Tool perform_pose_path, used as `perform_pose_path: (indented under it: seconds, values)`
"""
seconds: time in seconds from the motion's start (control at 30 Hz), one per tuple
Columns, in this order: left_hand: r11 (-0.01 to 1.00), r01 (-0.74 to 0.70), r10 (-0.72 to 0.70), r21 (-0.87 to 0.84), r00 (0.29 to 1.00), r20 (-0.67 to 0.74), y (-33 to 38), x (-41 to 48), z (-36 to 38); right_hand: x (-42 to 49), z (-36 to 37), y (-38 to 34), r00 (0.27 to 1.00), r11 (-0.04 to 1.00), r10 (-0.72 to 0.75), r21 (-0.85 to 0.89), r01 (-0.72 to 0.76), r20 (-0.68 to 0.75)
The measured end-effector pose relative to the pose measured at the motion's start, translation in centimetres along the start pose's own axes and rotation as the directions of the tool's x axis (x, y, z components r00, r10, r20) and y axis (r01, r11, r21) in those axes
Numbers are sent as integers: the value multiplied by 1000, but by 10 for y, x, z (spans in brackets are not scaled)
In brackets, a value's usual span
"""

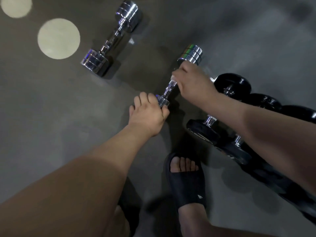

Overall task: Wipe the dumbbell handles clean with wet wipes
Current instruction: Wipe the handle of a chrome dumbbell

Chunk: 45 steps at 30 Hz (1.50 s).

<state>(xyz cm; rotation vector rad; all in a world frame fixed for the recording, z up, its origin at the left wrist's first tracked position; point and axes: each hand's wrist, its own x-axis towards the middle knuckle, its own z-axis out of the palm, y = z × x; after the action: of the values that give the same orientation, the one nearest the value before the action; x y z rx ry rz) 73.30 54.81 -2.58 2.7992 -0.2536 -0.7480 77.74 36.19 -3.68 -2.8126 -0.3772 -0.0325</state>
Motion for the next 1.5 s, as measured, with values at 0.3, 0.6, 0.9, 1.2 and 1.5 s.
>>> perform_pose_path:
  seconds: [0.3,0.6,0.9,1.2,1.5]
  values:
    - [999,2,-12,45,975,223,0,9,-22,-13,12,-15,987,970,154,195,-143,-45]
    - [993,-57,19,105,943,333,24,-7,-55,-8,-11,6,989,989,143,28,-143,31]
    - [996,-31,1,78,936,352,20,14,-52,-22,-9,-1,999,995,36,89,-39,35]
    - [997,73,-64,-33,972,225,17,16,-36,-20,-13,-6,995,995,-31,101,22,97]
    - [997,50,-38,-65,986,165,19,13,-28,-26,-14,-7,977,984,-135,140,113,164]
